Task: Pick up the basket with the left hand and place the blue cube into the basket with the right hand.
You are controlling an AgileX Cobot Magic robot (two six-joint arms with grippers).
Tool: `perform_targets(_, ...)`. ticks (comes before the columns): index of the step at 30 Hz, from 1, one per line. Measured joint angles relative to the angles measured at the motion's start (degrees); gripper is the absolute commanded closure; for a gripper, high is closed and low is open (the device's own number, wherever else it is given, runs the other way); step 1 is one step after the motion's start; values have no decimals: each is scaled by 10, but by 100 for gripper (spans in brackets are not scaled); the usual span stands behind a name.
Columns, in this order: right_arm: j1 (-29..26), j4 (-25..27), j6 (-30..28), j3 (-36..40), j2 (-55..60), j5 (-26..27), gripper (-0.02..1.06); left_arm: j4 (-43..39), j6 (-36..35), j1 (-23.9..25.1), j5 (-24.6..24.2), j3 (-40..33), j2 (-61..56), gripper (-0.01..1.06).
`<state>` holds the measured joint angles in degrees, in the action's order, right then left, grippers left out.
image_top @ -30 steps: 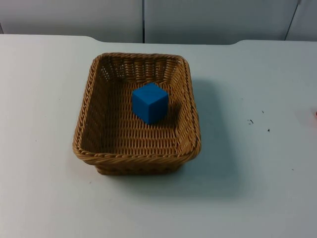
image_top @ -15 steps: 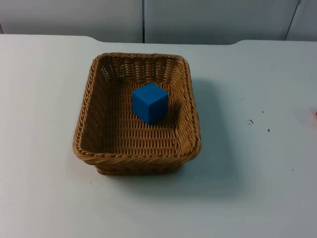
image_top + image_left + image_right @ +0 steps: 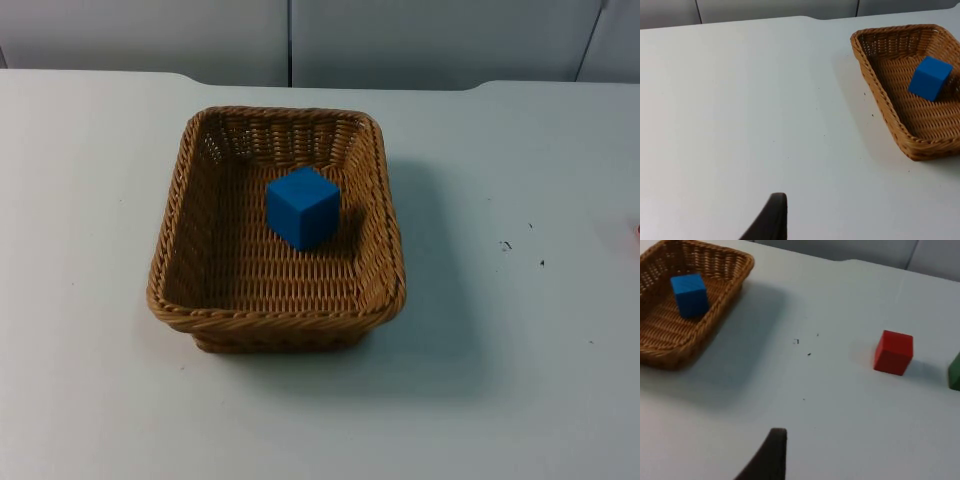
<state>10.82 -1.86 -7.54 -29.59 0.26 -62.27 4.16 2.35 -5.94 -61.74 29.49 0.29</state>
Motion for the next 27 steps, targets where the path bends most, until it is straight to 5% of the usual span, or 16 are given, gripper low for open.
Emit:
perform_targets(9,-66,0,0,0,0,0,0,0,0,0,0,0,0,0)
perform_targets(27,-70,0,0,0,0,0,0,0,0,0,0,0,0,0)
